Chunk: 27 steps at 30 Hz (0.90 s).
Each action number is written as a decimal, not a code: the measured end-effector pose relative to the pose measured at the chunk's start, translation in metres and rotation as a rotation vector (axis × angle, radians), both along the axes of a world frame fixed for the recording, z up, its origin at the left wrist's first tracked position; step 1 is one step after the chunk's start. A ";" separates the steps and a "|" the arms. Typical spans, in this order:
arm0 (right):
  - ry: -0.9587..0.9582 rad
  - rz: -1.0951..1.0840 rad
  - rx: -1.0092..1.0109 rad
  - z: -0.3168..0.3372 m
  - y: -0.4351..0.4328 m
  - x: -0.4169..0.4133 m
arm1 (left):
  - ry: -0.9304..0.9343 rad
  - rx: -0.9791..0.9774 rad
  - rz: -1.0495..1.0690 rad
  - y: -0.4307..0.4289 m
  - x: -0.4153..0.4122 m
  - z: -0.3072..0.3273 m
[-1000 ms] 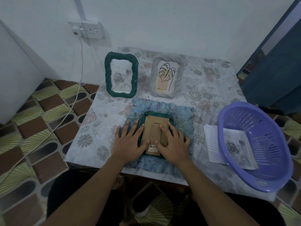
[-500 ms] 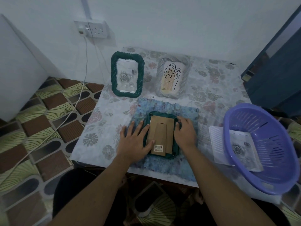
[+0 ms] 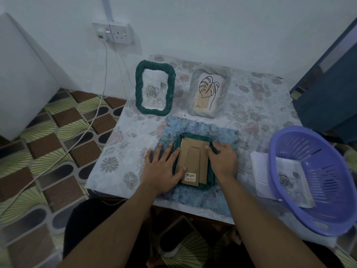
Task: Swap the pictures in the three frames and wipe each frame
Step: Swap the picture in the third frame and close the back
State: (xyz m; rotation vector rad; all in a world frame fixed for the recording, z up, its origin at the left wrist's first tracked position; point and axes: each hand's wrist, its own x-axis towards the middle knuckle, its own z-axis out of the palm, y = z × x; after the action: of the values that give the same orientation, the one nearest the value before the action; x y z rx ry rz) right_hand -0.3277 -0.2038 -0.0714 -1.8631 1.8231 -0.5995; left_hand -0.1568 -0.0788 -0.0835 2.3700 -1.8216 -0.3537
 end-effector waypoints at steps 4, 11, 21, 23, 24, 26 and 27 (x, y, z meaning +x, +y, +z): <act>-0.013 -0.024 -0.013 -0.003 0.002 0.002 | 0.003 0.011 -0.005 0.000 0.000 0.000; -0.198 -0.104 0.031 -0.008 -0.004 0.009 | -0.005 -0.013 -0.004 0.000 0.000 -0.003; -0.188 -0.118 0.019 -0.014 -0.005 0.011 | 0.002 -0.015 0.008 0.001 0.000 -0.003; -0.176 -0.120 0.001 -0.014 -0.003 0.010 | 0.003 -0.013 0.000 0.001 0.000 -0.003; -0.170 -0.124 0.002 -0.014 -0.003 0.010 | 0.003 -0.016 -0.006 0.001 0.000 -0.002; -0.172 -0.135 0.010 -0.013 -0.003 0.011 | 0.000 -0.020 -0.015 0.001 0.000 -0.002; -0.181 -0.144 0.012 -0.012 -0.003 0.012 | -0.003 -0.021 -0.015 0.001 0.000 -0.002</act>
State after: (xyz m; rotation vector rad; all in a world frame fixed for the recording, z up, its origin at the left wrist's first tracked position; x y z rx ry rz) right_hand -0.3161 -0.2069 -0.0837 -1.6224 1.8461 -0.7790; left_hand -0.1566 -0.0778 -0.0857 2.3461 -1.8357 -0.3308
